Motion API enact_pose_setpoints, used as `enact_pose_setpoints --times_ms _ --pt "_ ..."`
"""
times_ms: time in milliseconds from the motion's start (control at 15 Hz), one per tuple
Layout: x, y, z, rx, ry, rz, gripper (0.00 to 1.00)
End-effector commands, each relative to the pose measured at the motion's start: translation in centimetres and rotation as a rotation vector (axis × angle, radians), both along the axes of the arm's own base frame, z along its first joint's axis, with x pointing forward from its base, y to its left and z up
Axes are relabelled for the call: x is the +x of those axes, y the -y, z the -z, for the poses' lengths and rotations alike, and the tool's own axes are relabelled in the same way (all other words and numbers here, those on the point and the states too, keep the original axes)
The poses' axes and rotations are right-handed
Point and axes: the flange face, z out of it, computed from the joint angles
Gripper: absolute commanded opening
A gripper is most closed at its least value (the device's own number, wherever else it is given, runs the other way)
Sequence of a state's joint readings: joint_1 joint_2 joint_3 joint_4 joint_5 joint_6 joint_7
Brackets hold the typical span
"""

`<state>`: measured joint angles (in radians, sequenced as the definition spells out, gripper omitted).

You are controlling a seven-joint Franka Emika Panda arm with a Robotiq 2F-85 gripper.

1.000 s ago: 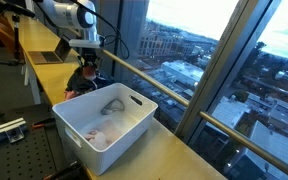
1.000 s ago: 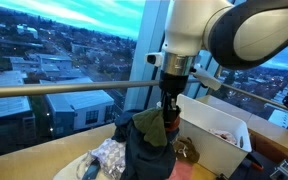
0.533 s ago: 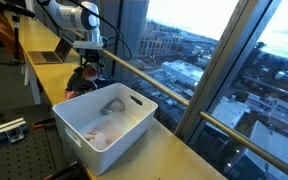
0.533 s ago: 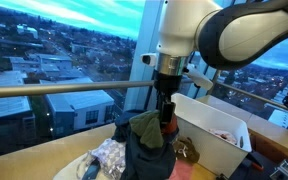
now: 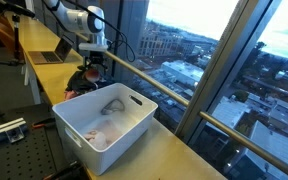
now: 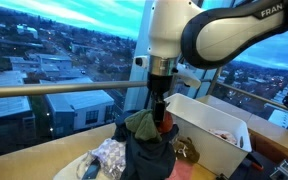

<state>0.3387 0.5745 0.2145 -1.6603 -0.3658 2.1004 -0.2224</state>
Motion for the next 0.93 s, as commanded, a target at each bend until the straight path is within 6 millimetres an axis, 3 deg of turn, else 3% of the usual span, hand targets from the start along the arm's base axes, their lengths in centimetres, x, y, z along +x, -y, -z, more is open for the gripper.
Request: enact_pose_setpoints --times_ms 0,600,867 --pt "1.1 1.4 -2.1 -0.008 -0.002 0.009 1.0" --pt "1.3 8.2 -7.9 -0.007 0.062 0.107 1.0" --pt "-0.1 12.4 -7.2 -0.012 0.055 0.16 1.0"
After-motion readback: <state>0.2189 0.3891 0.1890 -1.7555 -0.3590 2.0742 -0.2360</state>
